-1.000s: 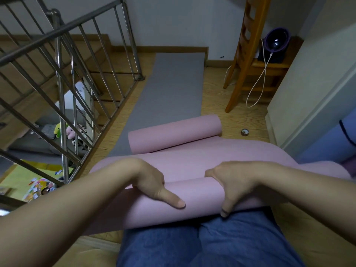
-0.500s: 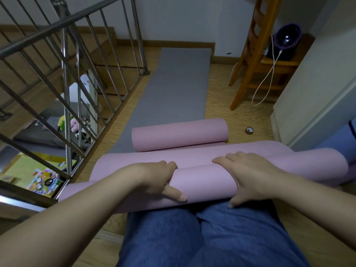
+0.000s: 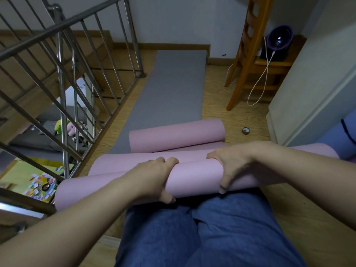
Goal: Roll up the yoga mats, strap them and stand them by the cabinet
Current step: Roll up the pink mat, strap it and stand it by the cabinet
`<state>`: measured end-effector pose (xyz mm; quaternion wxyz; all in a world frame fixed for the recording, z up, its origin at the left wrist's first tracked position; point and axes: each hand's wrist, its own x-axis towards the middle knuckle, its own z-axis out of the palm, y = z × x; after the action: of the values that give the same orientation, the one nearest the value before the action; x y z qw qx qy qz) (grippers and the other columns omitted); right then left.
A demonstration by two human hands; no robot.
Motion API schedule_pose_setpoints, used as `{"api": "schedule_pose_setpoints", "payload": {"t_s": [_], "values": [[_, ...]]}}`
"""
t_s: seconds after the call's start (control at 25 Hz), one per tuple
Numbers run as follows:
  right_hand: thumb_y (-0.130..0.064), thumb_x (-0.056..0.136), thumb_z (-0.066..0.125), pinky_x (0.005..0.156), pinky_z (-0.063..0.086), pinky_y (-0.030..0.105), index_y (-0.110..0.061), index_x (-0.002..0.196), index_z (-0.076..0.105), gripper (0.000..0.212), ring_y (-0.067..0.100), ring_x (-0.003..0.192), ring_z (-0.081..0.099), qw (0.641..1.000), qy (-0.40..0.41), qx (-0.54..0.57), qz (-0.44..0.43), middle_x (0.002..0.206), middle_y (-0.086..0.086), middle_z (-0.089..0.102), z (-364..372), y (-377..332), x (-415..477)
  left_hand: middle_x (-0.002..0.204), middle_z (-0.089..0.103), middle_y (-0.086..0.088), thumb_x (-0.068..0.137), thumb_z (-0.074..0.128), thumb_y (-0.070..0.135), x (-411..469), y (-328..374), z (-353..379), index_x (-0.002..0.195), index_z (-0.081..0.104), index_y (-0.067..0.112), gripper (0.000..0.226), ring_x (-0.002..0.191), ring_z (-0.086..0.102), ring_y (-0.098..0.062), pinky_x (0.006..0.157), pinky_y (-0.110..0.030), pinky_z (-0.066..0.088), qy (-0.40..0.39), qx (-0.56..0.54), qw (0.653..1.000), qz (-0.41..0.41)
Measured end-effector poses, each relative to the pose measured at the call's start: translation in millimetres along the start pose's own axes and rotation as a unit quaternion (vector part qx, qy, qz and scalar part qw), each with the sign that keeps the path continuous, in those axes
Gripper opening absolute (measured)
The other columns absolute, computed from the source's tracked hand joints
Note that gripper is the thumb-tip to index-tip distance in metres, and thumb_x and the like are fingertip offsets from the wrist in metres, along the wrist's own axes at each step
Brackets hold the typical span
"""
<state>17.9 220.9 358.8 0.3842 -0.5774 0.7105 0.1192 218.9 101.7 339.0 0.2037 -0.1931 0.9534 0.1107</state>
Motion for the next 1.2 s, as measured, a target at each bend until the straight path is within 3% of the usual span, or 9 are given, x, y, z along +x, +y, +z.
{"api": "schedule_pose_setpoints", "payload": {"t_s": [0.16,0.28,0.4,0.48,0.6,0.72,0.92,1.0,1.2], "values": [[-0.052,0.065,0.080,0.093,0.045,0.027,-0.031,0.110,0.051,0.058,0.011,0.103,0.054,0.997,-0.069,0.012,-0.010,0.107,-0.012,0.057,2,-10,-20,0.112,0.057,0.007,0.062,0.078,0.055,-6,-6,-16,0.128,0.033,0.037,0.082,0.102,0.055,-0.018,0.091,-0.034,0.047,-0.142,-0.076,0.987,0.018],[-0.061,0.066,0.073,0.099,0.039,0.035,-0.027,0.134,0.033,0.086,0.018,0.118,0.041,0.992,0.055,-0.111,-0.002,0.124,-0.003,0.044,31,-20,-35,0.112,0.054,0.010,0.067,0.080,0.051,6,-4,-16,0.131,0.034,0.035,0.080,0.107,0.054,-0.017,0.094,-0.032,0.045,-0.208,-0.093,0.973,0.026],[-0.059,0.066,0.071,0.093,0.041,0.041,-0.023,0.140,0.022,0.096,0.024,0.115,0.039,0.965,0.174,-0.196,0.005,0.126,0.000,0.039,59,-34,-33,0.123,0.044,0.005,0.065,0.077,0.058,21,-8,-24,0.136,0.032,0.037,0.086,0.120,0.045,-0.021,0.103,-0.040,0.040,-0.255,-0.056,0.965,0.016],[-0.055,0.065,0.072,0.088,0.043,0.038,-0.025,0.136,0.028,0.089,0.022,0.110,0.042,0.969,0.184,-0.164,0.011,0.123,-0.001,0.044,59,-29,-26,0.128,0.035,0.000,0.065,0.074,0.063,23,-6,-26,0.141,0.028,0.034,0.093,0.123,0.036,-0.025,0.104,-0.044,0.037,-0.197,0.020,0.980,0.025],[-0.054,0.059,0.077,0.086,0.045,0.034,-0.028,0.131,0.036,0.087,0.019,0.106,0.048,0.989,0.135,-0.067,-0.001,0.119,-0.002,0.052,38,-13,-14,0.128,0.035,-0.002,0.065,0.073,0.060,15,10,-9,0.140,0.027,0.028,0.094,0.116,0.039,-0.027,0.096,-0.042,0.042,-0.032,0.054,0.996,0.058],[-0.054,0.056,0.082,0.086,0.049,0.035,-0.027,0.128,0.039,0.089,0.021,0.102,0.055,0.996,0.086,-0.030,0.000,0.119,0.000,0.058,24,-12,-2,0.123,0.042,-0.002,0.063,0.074,0.059,14,13,-1,0.135,0.032,0.027,0.088,0.109,0.047,-0.027,0.089,-0.038,0.044,0.008,0.033,0.998,0.060],[-0.056,0.059,0.082,0.082,0.047,0.029,-0.027,0.125,0.041,0.083,0.016,0.096,0.054,0.999,0.040,-0.024,-0.007,0.108,-0.007,0.055,15,-17,-22,0.117,0.051,0.003,0.063,0.076,0.056,8,9,-23,0.128,0.039,0.031,0.079,0.104,0.054,-0.021,0.091,-0.038,0.047,-0.067,-0.040,0.993,0.089],[-0.057,0.060,0.081,0.088,0.046,0.028,-0.030,0.128,0.039,0.084,0.013,0.102,0.053,1.000,0.000,-0.013,-0.012,0.115,-0.010,0.054,20,-20,-34,0.118,0.055,0.006,0.064,0.075,0.058,5,17,-20,0.128,0.040,0.033,0.077,0.104,0.055,-0.018,0.092,-0.036,0.048,-0.137,-0.062,0.985,0.090],[-0.058,0.069,0.071,0.098,0.037,0.042,-0.024,0.146,0.008,0.105,0.025,0.120,0.040,0.968,0.191,-0.164,-0.010,0.133,0.001,0.036,64,-44,-33,0.114,0.062,0.012,0.075,0.076,0.044,33,16,-33,0.124,0.044,0.032,0.059,0.107,0.060,-0.012,0.098,-0.031,0.047,-0.299,-0.162,0.939,0.047]]}}
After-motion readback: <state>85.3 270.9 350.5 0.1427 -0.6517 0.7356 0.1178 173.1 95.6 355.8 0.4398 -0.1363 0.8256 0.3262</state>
